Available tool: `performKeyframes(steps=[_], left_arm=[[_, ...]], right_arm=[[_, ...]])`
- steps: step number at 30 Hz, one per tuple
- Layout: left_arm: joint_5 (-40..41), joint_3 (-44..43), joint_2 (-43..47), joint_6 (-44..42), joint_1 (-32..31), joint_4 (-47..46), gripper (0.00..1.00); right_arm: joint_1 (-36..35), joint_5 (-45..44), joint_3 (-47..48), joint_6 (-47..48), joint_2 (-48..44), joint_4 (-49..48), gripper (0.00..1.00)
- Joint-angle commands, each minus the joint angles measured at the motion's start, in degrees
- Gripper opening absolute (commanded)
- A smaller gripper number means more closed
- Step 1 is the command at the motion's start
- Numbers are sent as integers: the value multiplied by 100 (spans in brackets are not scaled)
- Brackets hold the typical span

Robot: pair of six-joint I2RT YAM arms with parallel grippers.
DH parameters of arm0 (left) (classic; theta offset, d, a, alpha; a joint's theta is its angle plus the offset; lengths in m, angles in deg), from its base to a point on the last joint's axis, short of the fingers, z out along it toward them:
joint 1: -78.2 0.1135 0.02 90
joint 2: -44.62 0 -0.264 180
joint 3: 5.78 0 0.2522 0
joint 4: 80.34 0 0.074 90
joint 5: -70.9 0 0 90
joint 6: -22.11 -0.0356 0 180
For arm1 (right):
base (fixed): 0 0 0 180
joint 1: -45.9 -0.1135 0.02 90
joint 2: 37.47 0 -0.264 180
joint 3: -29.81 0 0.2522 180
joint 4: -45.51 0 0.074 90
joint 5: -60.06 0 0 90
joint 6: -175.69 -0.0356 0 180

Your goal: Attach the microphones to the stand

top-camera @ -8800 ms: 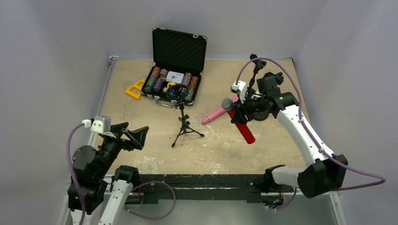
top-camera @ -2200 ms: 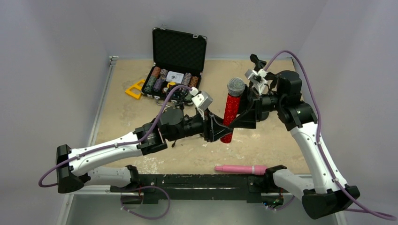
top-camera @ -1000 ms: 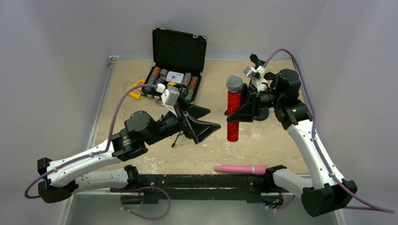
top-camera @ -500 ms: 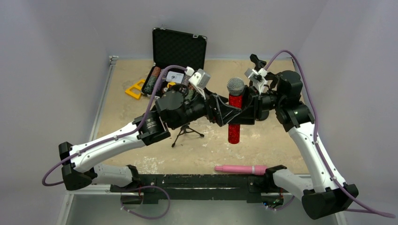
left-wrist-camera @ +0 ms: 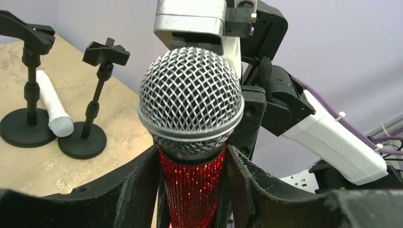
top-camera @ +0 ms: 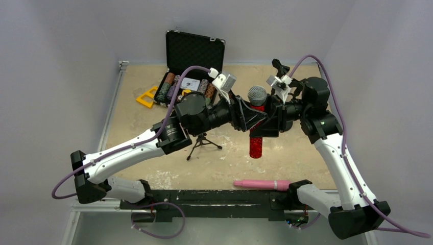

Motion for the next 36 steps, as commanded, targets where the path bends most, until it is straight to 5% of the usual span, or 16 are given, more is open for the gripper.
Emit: performKeyframes(steps=[1,2,6,11,23,36], left_arm=[[-183,-295,-145,-59,35,-300,53],[-205,-312,-168,-70,40,-312,49],[-222,-300,-97,-155,93,-300,1],[-85,33,505,-465,210,-116,0],[941,529,2715,-1267,1261,1773,0],[337,-1673,1009,-1557,3383,2296,0]], right_arm=[[-32,224,161,-57,-108,-196,2],[-33,229,153,-67,-113,-207,2],[-42,236,95,-176,-109,-282,11],[3,328,75,188,-177,-12,81],[259,-588,308,3443,-172,2604,93],[266,-672,-793,4378,-462,2238,94]])
